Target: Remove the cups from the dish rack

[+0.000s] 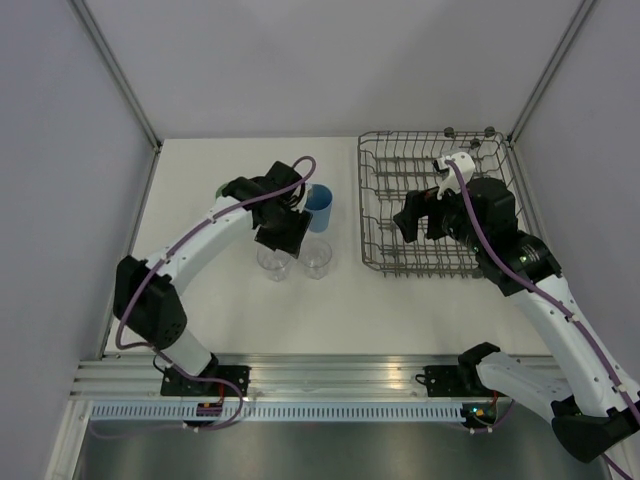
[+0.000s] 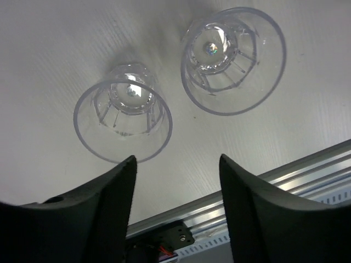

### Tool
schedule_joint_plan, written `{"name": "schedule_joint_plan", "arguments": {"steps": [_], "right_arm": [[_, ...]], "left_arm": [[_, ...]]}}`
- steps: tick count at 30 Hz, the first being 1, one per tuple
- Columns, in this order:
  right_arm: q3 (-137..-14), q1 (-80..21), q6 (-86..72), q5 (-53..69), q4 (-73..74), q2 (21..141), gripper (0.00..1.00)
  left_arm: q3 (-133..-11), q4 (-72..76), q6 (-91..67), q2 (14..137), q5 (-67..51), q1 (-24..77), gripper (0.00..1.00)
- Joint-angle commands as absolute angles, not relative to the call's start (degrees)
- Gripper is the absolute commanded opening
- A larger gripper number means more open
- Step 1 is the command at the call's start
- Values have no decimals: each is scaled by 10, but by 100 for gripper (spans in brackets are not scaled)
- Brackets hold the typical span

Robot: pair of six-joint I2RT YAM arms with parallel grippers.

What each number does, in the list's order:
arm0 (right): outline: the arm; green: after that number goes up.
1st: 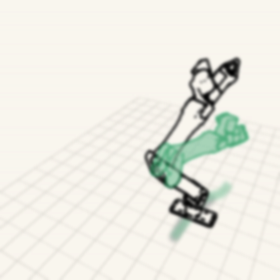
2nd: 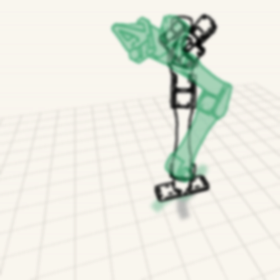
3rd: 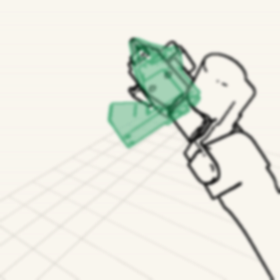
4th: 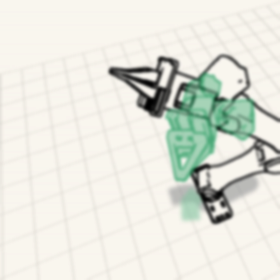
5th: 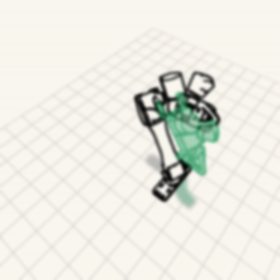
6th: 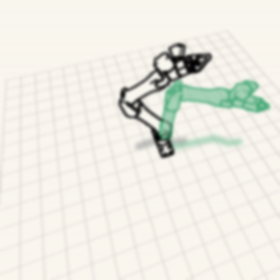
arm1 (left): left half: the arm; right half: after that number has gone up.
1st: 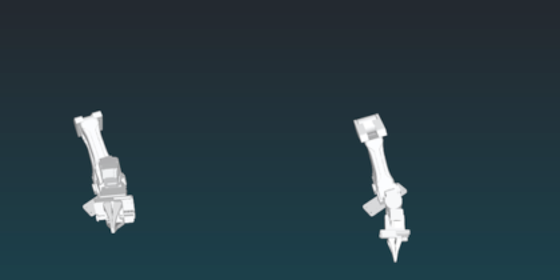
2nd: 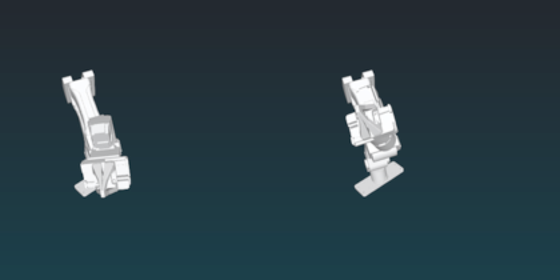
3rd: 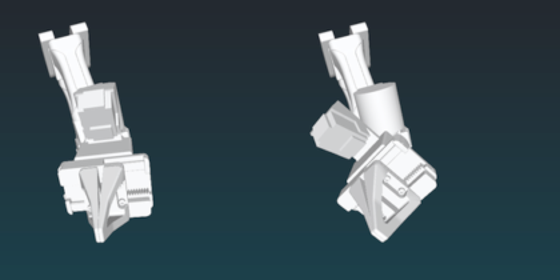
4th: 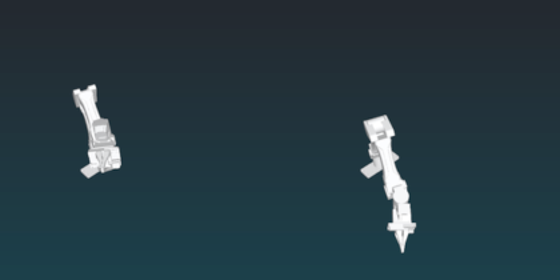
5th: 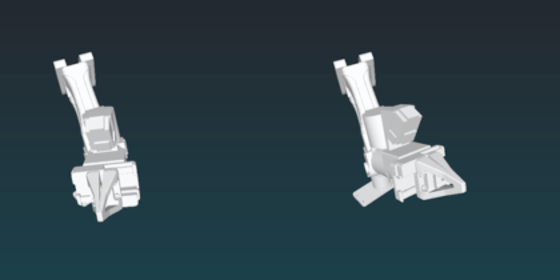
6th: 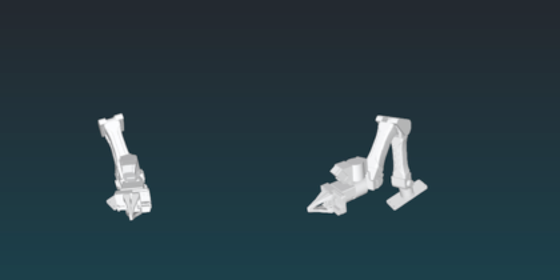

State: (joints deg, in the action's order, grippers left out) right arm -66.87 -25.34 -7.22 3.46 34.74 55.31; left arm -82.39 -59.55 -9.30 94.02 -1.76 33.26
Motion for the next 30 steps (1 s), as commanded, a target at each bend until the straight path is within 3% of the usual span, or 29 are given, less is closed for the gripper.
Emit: {"name": "schedule_joint_plan", "arguments": {"steps": [1,2,3,4,9,13,22,30], "right_arm": [[-671,-252,-79,-34,336,556,98],[-671,-253,-87,-53,335,560,98],[-673,-253,-93,-94,335,569,98],[-675,-253,-98,-113,335,574,98],[-690,-252,-160,-244,338,619,98],[-694,-198,-174,-271,324,662,98],[-703,-65,-118,-171,258,777,98],[-753,-19,-57,-141,250,899,98]], "left_arm": [[-833,-577,-81,859,-34,336,69],[-831,-571,-83,843,-27,336,75],[-830,-567,-83,829,-22,336,96],[-830,-563,-88,800,-13,336,100],[-810,-533,-111,708,60,336,100],[-758,-474,-120,601,137,336,100],[-629,-396,-107,389,316,336,100],[-537,-362,-113,299,288,336,100]]}}
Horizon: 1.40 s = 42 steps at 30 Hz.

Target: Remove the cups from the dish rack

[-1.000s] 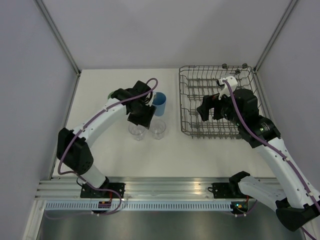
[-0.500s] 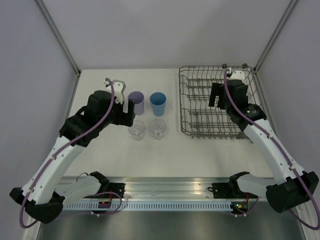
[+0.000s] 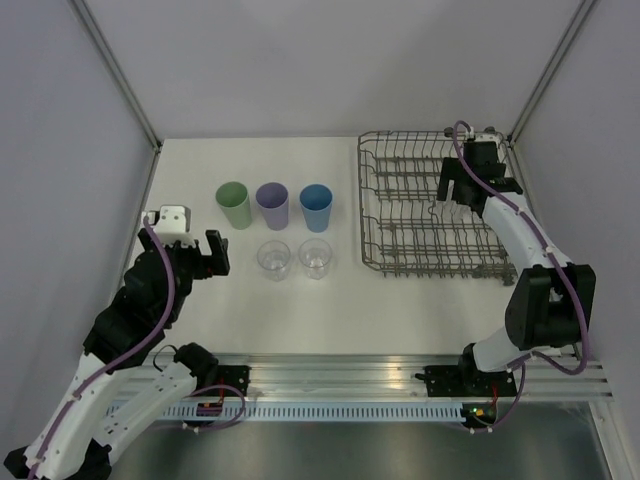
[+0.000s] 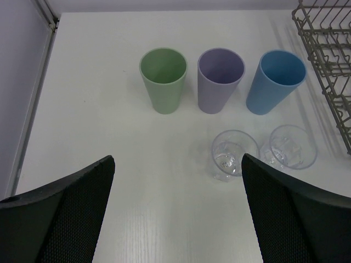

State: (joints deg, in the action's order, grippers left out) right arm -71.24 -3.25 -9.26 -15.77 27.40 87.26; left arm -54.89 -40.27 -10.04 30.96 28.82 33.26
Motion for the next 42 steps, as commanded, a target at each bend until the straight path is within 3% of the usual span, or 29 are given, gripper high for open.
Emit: {"name": "schedule_joint_plan", "arguments": {"steps": [1,14,28,34,38,42], "right_arm": [[-759,-12,-52,-135,250,910,98],[-881,34,-16,-26,301,1067,95],[-905,33,-13,-13,328,1118,91],[-911,34,-14,-28,332,1119,79],[-911,33,-14,-33,335,1110,61],[-914,34,-14,-35,337,1096,53]], "left_arm": [[-535,-360,-113,293,278,336,100],[-517,-349,-112,290,225,336,100],[-514,-347,-108,294,215,336,100],[-514,-347,-106,298,207,336,100],[-514,-346,-105,300,203,336,100],[-513,-347,-104,299,200,336,100]]}}
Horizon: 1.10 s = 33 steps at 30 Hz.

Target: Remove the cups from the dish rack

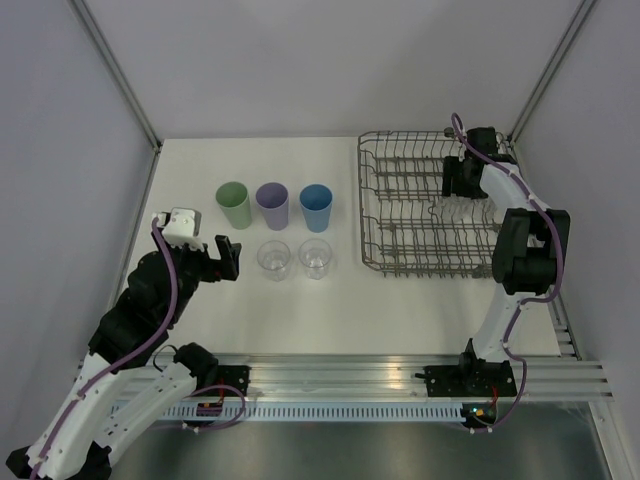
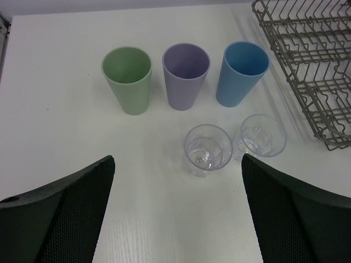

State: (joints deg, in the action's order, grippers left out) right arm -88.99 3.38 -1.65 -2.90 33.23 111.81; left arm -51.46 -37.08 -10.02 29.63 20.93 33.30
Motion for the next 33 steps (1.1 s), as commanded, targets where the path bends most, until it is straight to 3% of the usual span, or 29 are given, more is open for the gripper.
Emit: {"name": "schedule_joint_plan", "arguments": {"steps": [1,11,19,22,26,33], "right_arm": [[-914,33,-16,-35,339,1093,52],[-902,30,-41,-3,336,990,49],[-813,22,-119,224,251,864,47],[-762,16,-168,295,182,815,46],[-671,-19,-291,430,-34,749,46],[-591,-135,-438,457,-236,703,45]], "left_arm": [[-513,-346,-105,300,200,336,100],[-551,-346,-114,337,155,335,100],[-574,-307,-176,376,38,336,100],[-568,-259,-207,388,-26,336,100],[-543,-171,-251,392,-92,336,100],[-487,-4,-323,394,-187,336,100]]}}
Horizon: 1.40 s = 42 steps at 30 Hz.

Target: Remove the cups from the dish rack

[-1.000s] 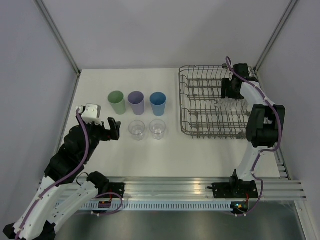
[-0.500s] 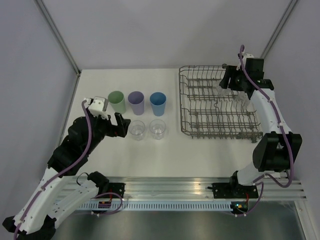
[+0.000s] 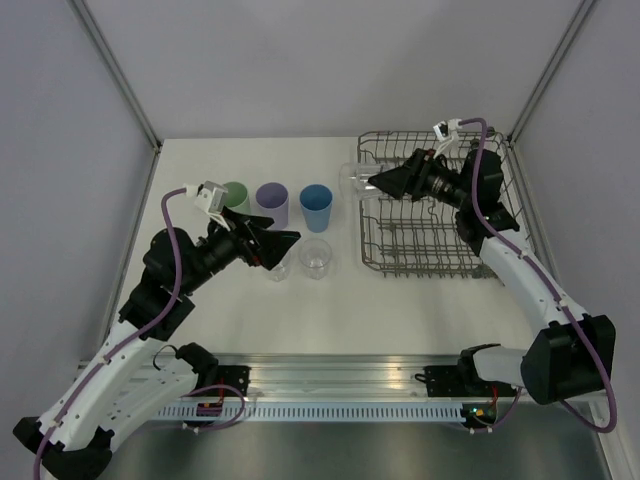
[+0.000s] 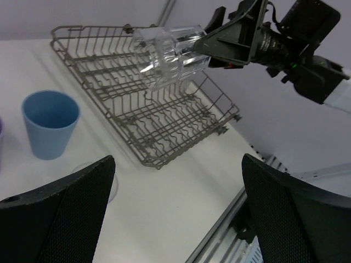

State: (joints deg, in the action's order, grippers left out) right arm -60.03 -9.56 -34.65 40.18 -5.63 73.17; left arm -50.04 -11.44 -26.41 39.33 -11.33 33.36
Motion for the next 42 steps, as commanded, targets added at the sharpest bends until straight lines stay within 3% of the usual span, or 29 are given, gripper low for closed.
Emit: {"name": "schedule_joint_plan", "arguments": {"steps": [1,7,14,17,21,26,27,28,30,32,33,34,38,42], "right_arm": [[-585,-148,-450,457,-256,701,45],[-552,-243,-555,470,-430,705,45],[-555,-308,-555,471,-462,724,45],[-557,-316,-555,475,-468,729,45],[-558,-318,-555,474,-468,730,45],[-560,-327,-548,476,-468,735,45],[-561,-328,-547,478,-468,737,45],[-560,-330,-547,478,-468,737,45],[-557,-330,-544,478,-468,737,46],[-551,-330,-543,478,-473,733,55],[-549,-330,-534,474,-469,730,64],[-549,-330,-525,467,-459,729,97],[-607,-330,-362,331,-161,705,98],[-629,-330,-269,199,-13,681,98]], "left_arm": [[-483,42,-332,393,-194,336,100],[-486,100,-377,410,-251,336,100],[-487,154,-421,421,-308,336,98],[-490,162,-428,429,-331,336,86],[-490,165,-429,427,-341,336,50],[-497,160,-425,432,-346,336,28],[-500,156,-421,433,-346,336,11],[-504,139,-417,439,-344,336,2],[-514,123,-399,440,-340,336,2],[-520,102,-376,439,-333,336,2],[-524,91,-367,437,-330,336,2],[-528,77,-356,435,-325,336,2],[-569,-63,-264,426,-254,336,2],[-609,-204,-193,428,-136,336,2]]}}
